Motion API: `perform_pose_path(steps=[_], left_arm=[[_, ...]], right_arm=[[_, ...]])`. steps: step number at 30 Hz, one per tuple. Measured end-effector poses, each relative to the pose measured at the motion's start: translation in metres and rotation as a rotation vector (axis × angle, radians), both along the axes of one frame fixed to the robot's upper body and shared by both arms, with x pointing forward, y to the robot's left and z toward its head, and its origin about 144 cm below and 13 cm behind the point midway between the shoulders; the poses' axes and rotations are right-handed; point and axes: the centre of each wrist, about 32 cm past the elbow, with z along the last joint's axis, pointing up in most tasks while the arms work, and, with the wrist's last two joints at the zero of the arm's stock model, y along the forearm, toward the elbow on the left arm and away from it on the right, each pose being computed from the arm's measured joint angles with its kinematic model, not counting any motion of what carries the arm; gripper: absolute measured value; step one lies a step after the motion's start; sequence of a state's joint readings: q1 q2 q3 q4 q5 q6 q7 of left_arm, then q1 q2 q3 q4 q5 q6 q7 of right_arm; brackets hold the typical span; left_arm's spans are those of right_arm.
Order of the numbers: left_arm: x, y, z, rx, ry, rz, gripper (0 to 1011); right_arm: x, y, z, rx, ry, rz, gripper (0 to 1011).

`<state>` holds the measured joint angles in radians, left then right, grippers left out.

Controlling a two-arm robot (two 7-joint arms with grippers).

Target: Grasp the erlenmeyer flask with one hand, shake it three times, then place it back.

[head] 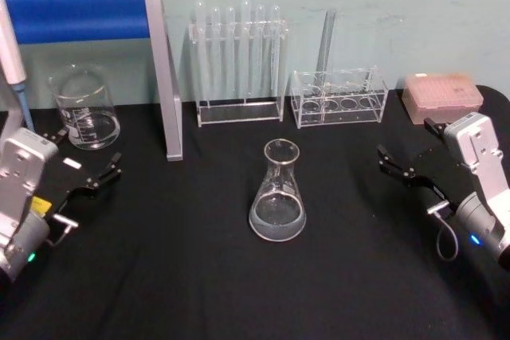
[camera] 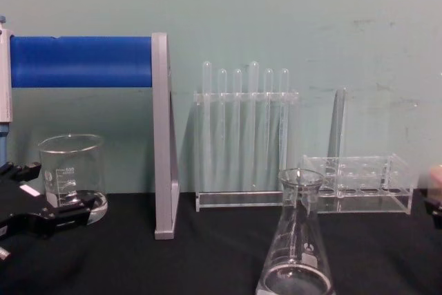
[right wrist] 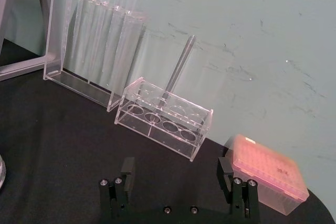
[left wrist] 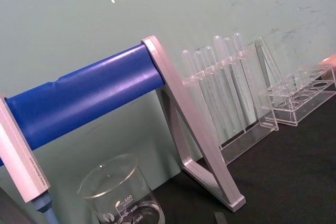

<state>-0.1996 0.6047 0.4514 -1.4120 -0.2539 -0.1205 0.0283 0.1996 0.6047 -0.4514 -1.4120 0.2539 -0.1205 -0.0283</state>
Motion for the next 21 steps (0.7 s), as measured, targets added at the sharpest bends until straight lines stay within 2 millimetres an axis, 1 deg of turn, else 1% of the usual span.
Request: perform_pose_path(steps=[21], left_arm=[[0.0,0.0,0.0,0.0,0.0,0.0,1001]], right_arm=[[0.0,0.0,0.0,0.0,0.0,0.0,1000]])
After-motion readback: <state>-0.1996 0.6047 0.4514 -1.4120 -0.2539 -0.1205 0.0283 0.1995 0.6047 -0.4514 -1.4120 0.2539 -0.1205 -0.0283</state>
